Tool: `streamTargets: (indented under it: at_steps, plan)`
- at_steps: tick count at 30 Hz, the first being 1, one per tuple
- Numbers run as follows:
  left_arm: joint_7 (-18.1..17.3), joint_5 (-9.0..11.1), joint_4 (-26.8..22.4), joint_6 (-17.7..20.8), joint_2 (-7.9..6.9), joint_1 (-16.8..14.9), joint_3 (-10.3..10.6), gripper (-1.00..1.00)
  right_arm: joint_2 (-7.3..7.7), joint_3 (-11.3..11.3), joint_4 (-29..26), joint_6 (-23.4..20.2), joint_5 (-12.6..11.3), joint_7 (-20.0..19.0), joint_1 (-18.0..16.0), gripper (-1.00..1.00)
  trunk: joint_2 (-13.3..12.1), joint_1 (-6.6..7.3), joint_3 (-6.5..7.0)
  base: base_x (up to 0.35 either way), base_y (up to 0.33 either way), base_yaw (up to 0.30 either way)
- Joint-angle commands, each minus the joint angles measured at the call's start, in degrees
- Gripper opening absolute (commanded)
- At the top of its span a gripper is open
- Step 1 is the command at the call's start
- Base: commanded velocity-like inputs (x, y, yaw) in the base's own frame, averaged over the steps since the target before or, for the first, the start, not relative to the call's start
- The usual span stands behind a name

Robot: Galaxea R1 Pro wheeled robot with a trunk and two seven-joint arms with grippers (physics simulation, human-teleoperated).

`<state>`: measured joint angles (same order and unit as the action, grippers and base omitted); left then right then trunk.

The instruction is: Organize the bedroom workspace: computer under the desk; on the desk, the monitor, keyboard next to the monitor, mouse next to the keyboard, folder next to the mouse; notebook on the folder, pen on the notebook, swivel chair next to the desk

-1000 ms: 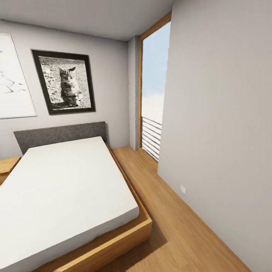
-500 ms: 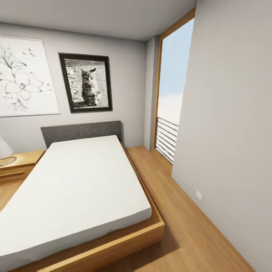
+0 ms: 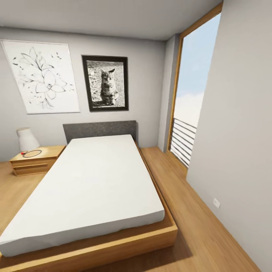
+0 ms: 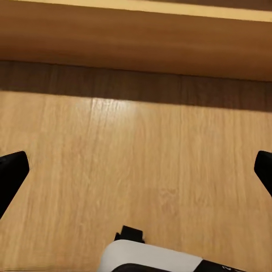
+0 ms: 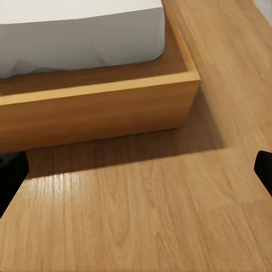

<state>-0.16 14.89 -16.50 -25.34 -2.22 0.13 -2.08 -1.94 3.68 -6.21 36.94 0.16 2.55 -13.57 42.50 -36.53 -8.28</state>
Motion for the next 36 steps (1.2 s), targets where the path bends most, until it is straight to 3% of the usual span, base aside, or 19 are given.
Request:
streamTargets:
  at_steps: [1,36]
  plan:
    - [-0.02,-0.06,-0.09,-0.06,0.02,0.02,-0.21,1.00,0.00,0.36,0.06,0.15,0.01,0.27,-0.05,1.00,0.07,-0.02,-0.08,0.000,0.000,0.281]
    - [-0.02,-0.11,-0.06,-0.06,0.02,0.03,-0.19,1.00,0.08,0.36,-0.01,0.17,-0.01,0.35,-0.05,1.00,0.07,-0.02,-0.08,0.000,0.000,0.284]
